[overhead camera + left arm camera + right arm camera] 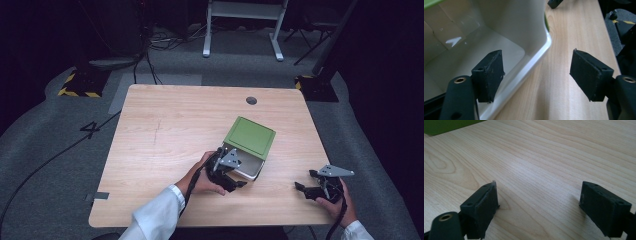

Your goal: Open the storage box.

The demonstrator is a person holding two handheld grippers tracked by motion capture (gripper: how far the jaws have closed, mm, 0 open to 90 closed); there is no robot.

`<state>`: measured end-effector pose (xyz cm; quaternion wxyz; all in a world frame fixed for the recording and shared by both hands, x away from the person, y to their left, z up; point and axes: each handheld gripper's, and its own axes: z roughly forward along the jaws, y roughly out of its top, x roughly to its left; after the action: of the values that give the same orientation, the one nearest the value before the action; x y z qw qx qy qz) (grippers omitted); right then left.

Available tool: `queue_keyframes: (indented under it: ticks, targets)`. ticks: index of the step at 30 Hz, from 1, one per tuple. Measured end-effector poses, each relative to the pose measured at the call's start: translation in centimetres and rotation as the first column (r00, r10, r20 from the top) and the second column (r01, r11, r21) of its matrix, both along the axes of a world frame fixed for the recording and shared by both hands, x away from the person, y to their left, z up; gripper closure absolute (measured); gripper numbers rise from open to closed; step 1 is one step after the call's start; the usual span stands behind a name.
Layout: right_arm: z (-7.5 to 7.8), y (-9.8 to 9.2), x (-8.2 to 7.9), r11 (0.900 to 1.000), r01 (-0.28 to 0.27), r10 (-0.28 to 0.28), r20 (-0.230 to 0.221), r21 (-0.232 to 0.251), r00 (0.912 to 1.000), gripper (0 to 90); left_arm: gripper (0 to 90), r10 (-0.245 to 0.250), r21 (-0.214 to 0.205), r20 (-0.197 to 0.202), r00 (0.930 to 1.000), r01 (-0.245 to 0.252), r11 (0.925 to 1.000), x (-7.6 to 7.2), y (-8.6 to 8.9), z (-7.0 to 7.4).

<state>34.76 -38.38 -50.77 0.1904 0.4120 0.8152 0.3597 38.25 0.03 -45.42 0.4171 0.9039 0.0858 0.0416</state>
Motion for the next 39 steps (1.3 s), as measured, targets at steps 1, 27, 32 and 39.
queue_keyframes:
  ticks: [1, 27, 32, 39]
  targets:
    - [0.0, 0.0, 0.0, 1.0000, 0.000, 0.000, 0.000, 0.000, 1.0000, 15.2, 28.8, 0.000, 0.000, 0.000, 1.0000, 0.000, 1.0000, 0.0, 0.0, 0.0]
    - [0.0, 0.0, 0.0, 1.0000, 0.000, 0.000, 0.000, 0.000, 1.0000, 15.2, 56.9, -0.140, 0.097, -0.066, 0.9879, 0.146, 0.9846, 0.0, 0.2, -1.0]
    - [0.0, 0.0, 0.0, 1.0000, 0.000, 0.000, 0.000, -0.001, 1.0000, 15.2, 60.3, -0.141, 0.093, -0.061, 0.9881, 0.146, 0.9848, -0.9, 0.9, -0.8]
    - [0.0, 0.0, 0.0, 1.0000, 0.001, -0.001, 0.000, -0.001, 1.0000, 15.2, 65.3, -0.113, 0.055, -0.064, 0.9915, 0.117, 0.9916, -2.2, 2.7, -0.7]
